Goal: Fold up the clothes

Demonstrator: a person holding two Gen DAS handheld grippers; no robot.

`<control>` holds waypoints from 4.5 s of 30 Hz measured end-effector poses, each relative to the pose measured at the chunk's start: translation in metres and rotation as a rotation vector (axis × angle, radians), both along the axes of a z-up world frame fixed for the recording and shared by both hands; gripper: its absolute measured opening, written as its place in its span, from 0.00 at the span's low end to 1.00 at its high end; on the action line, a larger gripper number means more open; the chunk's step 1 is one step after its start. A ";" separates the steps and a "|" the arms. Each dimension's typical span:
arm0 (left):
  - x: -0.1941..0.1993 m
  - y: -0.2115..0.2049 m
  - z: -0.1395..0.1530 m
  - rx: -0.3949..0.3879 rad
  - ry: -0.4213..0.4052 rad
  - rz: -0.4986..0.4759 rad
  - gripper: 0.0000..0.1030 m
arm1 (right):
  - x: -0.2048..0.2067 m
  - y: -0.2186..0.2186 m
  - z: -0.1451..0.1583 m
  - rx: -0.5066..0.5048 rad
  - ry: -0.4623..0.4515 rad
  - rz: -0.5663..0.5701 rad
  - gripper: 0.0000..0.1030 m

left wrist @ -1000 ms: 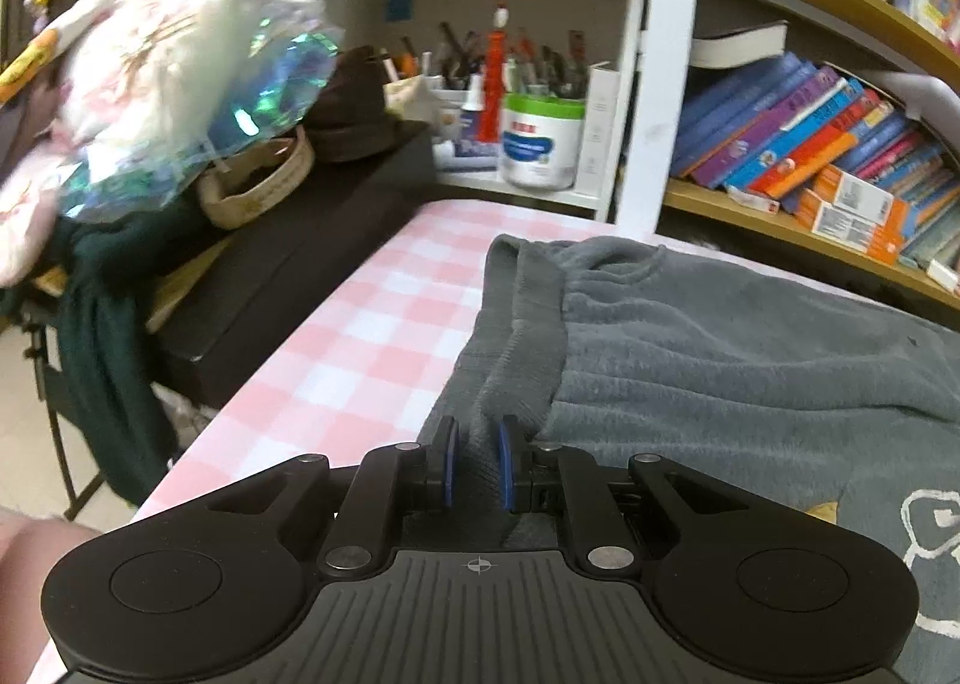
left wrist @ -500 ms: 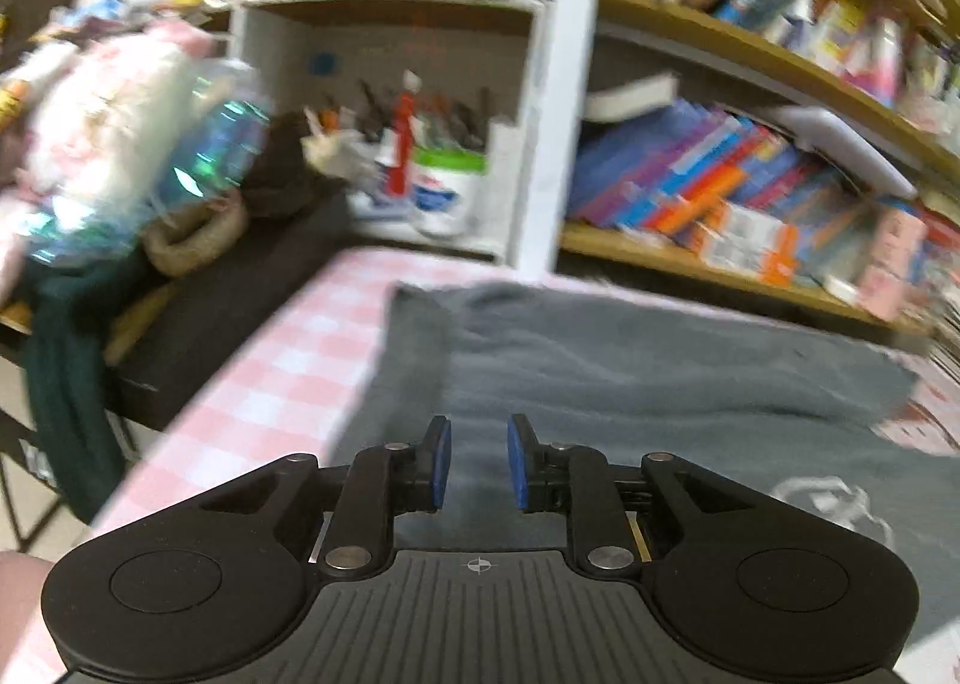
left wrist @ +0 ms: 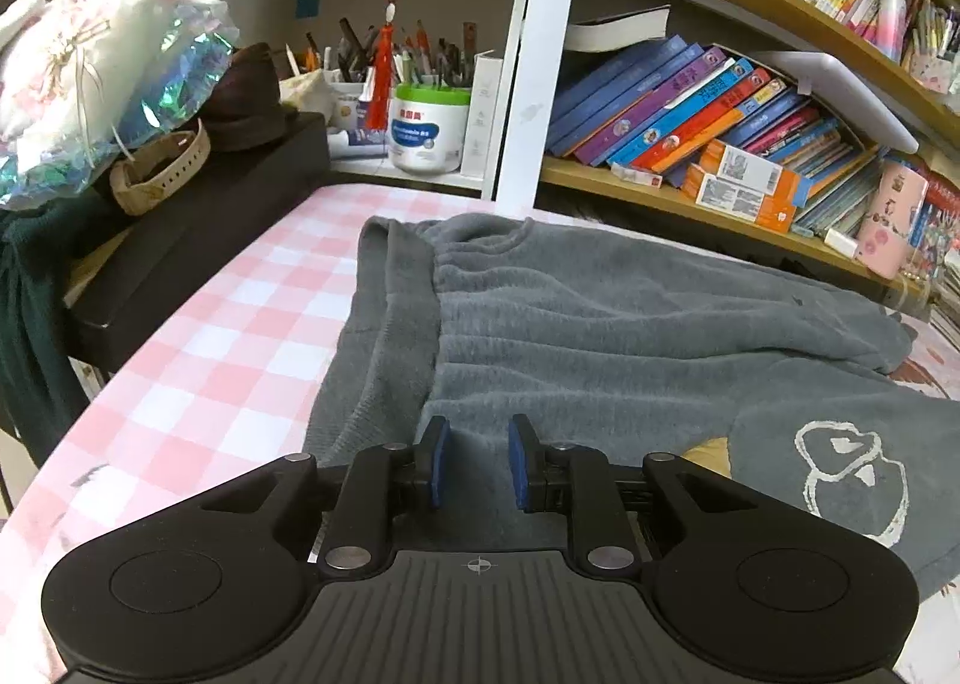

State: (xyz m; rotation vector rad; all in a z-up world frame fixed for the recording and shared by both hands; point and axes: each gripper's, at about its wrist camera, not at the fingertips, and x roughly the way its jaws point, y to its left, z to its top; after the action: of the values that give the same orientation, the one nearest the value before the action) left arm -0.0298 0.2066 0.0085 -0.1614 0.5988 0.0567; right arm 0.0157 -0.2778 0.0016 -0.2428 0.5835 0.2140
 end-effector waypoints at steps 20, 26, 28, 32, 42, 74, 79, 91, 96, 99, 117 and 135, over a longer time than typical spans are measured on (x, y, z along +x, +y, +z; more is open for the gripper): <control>0.018 0.010 -0.007 0.005 0.017 0.048 0.17 | -0.025 0.010 -0.003 0.102 0.049 0.092 0.52; 0.015 0.005 -0.007 0.020 0.016 0.040 0.17 | -0.019 -0.007 -0.005 0.063 0.014 -0.040 0.37; 0.015 0.005 -0.007 0.017 0.016 0.040 0.17 | -0.019 -0.008 -0.006 0.057 0.011 -0.051 0.35; 0.013 0.004 -0.004 0.011 0.005 0.041 0.19 | -0.023 -0.003 -0.003 0.076 0.010 -0.009 0.39; -0.016 -0.002 0.016 0.067 -0.074 0.029 0.48 | -0.037 0.029 0.004 0.128 0.017 0.146 0.48; -0.015 0.024 -0.009 0.139 0.061 0.166 0.69 | -0.036 0.022 -0.008 0.108 0.063 0.112 0.85; -0.015 0.027 -0.008 0.145 0.074 0.175 0.69 | -0.036 0.017 -0.008 0.150 0.107 0.124 0.86; -0.038 0.041 -0.003 0.182 0.108 0.217 0.69 | -0.074 0.021 0.000 0.122 0.202 0.315 0.87; -0.045 0.036 0.002 0.213 0.081 0.204 0.69 | -0.075 0.020 0.001 0.144 0.190 0.304 0.84; -0.051 0.030 0.009 0.238 0.040 0.196 0.69 | -0.074 0.008 0.008 0.208 0.141 0.236 0.82; -0.041 0.007 0.007 0.074 -0.021 0.046 0.66 | -0.055 -0.013 0.001 0.112 0.105 0.044 0.17; -0.035 -0.015 0.009 0.068 -0.054 -0.016 0.76 | -0.064 -0.003 0.012 0.143 0.043 0.042 0.46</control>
State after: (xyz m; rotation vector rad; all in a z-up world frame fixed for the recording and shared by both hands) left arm -0.0651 0.1915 0.0171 -0.0920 0.5436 0.0565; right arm -0.0487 -0.2806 0.0135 -0.1118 0.6035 0.3012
